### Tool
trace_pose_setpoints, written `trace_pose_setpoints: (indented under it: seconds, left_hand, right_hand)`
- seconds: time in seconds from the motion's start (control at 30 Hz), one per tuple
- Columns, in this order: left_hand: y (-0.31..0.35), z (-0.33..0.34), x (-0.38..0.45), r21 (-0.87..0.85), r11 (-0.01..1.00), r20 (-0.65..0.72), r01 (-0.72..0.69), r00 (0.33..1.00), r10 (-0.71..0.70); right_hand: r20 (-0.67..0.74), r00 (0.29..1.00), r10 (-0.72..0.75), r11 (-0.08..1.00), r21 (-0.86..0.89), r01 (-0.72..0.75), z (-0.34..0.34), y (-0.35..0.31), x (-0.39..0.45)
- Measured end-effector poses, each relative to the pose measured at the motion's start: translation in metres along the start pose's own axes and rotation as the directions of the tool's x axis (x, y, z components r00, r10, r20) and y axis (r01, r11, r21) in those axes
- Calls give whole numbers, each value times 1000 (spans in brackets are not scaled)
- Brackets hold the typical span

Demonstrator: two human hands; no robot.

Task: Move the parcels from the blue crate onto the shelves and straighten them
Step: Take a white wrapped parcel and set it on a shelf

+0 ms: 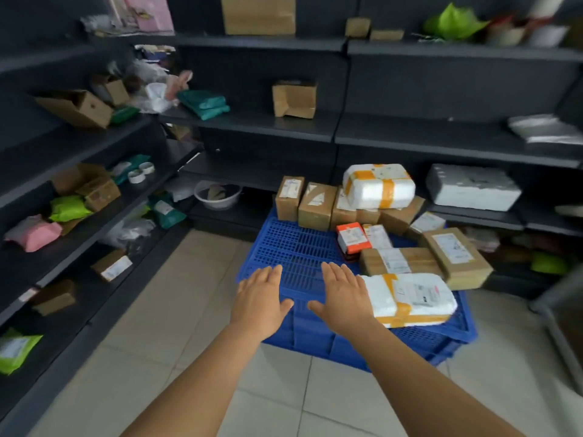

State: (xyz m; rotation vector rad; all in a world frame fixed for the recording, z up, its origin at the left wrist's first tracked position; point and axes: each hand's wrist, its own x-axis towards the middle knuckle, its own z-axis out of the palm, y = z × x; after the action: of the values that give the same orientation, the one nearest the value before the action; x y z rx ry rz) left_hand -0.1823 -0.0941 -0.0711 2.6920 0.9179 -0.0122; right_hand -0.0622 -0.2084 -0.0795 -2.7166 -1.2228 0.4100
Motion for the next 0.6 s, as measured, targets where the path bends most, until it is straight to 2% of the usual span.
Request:
trace_pose_setpoints:
  seconds: [0.27, 0.43, 0.6]
  left_hand:
    - [77, 41, 45, 45, 980, 135, -195, 973, 187]
    - [111, 66, 81, 92, 941, 250, -324, 923, 294]
    - [128, 95, 127, 84, 909, 355, -407, 865, 355]
  right_hand:
    - [-6, 972, 237, 968, 92, -235, 7, 88, -10]
    - [36, 916, 399, 897, 193, -398, 19, 125, -4]
    - [96, 828, 553, 776, 303, -553, 34, 155, 14]
